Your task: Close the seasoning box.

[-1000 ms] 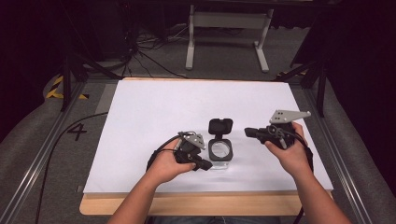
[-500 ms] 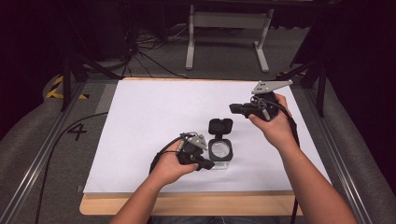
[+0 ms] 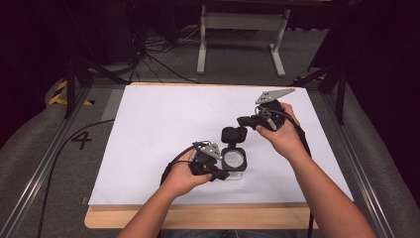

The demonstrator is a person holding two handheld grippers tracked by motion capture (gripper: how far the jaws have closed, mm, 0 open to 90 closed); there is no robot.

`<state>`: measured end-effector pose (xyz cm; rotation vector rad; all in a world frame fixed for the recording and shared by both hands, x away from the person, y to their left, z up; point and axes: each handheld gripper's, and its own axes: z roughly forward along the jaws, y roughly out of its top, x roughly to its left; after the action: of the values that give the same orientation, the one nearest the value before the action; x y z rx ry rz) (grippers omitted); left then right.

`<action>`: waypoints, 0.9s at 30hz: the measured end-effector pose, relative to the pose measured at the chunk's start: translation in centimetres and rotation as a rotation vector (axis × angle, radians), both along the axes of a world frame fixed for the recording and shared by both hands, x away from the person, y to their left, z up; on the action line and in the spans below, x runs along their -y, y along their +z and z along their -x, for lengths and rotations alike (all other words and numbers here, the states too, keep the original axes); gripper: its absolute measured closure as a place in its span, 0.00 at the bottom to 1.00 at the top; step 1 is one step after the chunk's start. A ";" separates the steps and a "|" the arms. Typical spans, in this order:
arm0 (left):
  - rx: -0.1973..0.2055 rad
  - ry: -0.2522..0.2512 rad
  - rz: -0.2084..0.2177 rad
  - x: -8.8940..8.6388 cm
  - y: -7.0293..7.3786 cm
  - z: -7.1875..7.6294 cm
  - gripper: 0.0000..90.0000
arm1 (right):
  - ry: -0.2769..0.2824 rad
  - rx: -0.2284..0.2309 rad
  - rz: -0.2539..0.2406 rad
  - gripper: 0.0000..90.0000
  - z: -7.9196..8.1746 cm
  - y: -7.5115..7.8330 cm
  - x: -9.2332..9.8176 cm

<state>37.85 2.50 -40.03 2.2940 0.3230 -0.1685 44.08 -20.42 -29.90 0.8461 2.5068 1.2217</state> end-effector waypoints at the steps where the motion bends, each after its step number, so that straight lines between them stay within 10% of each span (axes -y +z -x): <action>1: 0.001 0.001 0.000 0.0 0.0 0.0 0.99 | 0.001 0.001 -0.006 1.00 0.2 0.0 0.1; 27: 0.002 0.002 -0.006 0.0 0.0 0.0 0.99 | 0.107 -0.055 0.066 1.00 5.5 -4.8 -0.6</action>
<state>37.83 2.51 -40.01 2.2997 0.3252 -0.1646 38.56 -19.85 -34.68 0.7481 2.6517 1.1546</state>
